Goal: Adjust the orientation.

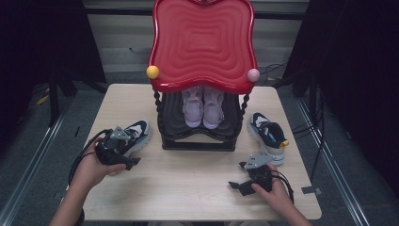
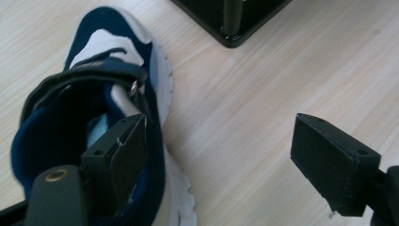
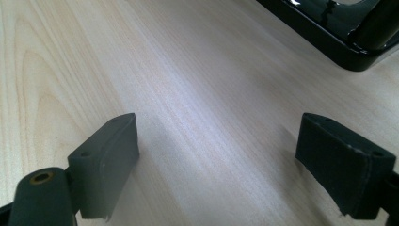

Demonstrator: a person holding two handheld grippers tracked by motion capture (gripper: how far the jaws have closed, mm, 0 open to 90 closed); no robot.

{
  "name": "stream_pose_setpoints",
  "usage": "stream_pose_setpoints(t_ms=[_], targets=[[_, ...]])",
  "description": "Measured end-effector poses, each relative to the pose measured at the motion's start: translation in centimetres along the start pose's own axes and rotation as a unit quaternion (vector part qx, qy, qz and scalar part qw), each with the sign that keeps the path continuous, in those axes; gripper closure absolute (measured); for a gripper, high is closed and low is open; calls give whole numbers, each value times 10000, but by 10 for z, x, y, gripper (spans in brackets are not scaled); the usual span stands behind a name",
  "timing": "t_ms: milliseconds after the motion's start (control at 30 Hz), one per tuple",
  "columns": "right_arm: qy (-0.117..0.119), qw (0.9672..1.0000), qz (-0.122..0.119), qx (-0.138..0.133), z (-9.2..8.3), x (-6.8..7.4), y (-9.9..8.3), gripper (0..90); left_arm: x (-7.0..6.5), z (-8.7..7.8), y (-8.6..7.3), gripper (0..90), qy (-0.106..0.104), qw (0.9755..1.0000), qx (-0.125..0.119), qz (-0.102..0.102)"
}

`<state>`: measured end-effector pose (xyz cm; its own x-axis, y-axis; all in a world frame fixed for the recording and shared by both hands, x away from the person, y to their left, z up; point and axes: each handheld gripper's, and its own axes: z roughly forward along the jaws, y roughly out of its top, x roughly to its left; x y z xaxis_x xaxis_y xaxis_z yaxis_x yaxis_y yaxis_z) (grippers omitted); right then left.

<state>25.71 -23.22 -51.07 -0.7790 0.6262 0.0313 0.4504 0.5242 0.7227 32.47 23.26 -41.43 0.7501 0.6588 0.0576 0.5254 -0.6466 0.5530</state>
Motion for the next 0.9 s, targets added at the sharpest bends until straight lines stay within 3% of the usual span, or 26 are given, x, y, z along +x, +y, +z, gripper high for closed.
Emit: stream_pose_setpoints(t_ms=[167,267,367,500,633,900], targets=[[0,10000,1,1,0,0,0,130,6,2,-8,188,79,9999,107,-16],[-1,10000,-2,1,0,0,0,130,6,3,-9,197,19,10000,63,-10],[-1,10000,-3,1,0,0,0,130,7,3,-8,212,169,9998,89,78],[-2,10000,-2,0,0,0,0,130,9,1,-8,212,216,9997,86,23],[-2,10000,-3,-1,0,0,0,130,14,4,-11,209,143,9998,38,-93],[-1,10000,-4,-1,0,0,0,130,13,11,-10,235,86,9997,207,-127]])
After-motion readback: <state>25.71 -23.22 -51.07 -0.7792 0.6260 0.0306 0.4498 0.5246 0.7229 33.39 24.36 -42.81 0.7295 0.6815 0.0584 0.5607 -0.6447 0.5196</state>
